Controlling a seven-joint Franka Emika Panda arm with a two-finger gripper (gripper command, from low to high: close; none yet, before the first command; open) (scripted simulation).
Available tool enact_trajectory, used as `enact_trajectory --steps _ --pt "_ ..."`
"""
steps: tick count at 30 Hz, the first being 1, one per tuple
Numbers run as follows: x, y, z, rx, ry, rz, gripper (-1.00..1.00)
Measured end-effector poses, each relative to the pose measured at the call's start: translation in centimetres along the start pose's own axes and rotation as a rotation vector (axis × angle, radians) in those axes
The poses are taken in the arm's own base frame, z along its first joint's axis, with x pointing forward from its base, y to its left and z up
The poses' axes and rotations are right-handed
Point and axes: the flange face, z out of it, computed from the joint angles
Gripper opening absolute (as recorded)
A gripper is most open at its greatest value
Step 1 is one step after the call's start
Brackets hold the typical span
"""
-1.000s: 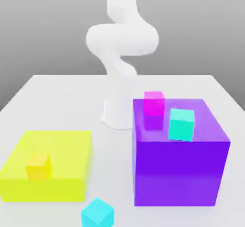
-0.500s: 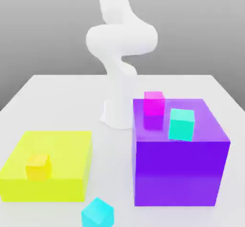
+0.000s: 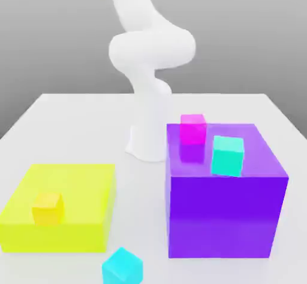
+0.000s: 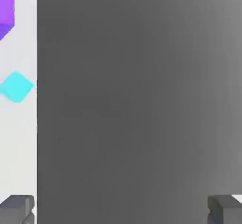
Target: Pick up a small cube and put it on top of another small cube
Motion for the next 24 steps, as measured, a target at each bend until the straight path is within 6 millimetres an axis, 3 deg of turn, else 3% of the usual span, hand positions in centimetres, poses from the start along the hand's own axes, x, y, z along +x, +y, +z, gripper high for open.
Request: enact_trajectory --steps 13,24 --pt "-3.5 0.6 12.5 0.183 -0.013 -0.652 0.0" --pt "-3.4 -2.7 25.6 0.385 0.052 -1.247 0.0"
